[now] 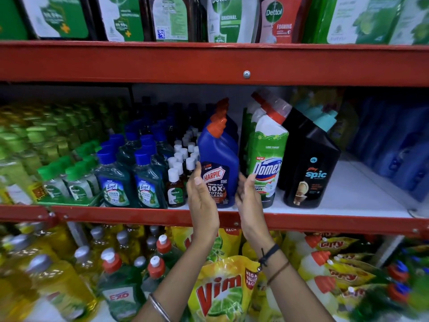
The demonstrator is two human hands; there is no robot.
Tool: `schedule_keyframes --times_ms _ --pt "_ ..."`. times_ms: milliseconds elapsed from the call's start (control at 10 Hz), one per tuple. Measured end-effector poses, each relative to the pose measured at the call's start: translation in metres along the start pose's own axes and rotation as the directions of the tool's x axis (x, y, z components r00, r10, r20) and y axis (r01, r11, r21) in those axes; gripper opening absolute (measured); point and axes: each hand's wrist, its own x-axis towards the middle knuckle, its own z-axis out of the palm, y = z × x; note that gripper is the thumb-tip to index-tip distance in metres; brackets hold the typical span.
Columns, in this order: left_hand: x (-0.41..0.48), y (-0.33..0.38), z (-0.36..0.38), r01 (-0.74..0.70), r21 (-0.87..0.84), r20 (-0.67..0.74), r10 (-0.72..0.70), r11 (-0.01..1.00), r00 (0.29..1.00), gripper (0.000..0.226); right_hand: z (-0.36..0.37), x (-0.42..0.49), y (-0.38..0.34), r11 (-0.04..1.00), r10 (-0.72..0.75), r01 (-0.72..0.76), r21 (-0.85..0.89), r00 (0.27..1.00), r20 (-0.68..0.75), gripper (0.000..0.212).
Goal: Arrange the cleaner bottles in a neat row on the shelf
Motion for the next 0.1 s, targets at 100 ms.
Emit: schedule_keyframes --times_ms 100 --pt "-0.0136 0.0086 0.0076 -0.154 0.084 0.038 0.152 0.984 0.988 0.074 -0.0176 -0.0264 0.0002 0.987 -0.127 0.112 -0.117 0.982 -0.136 0.063"
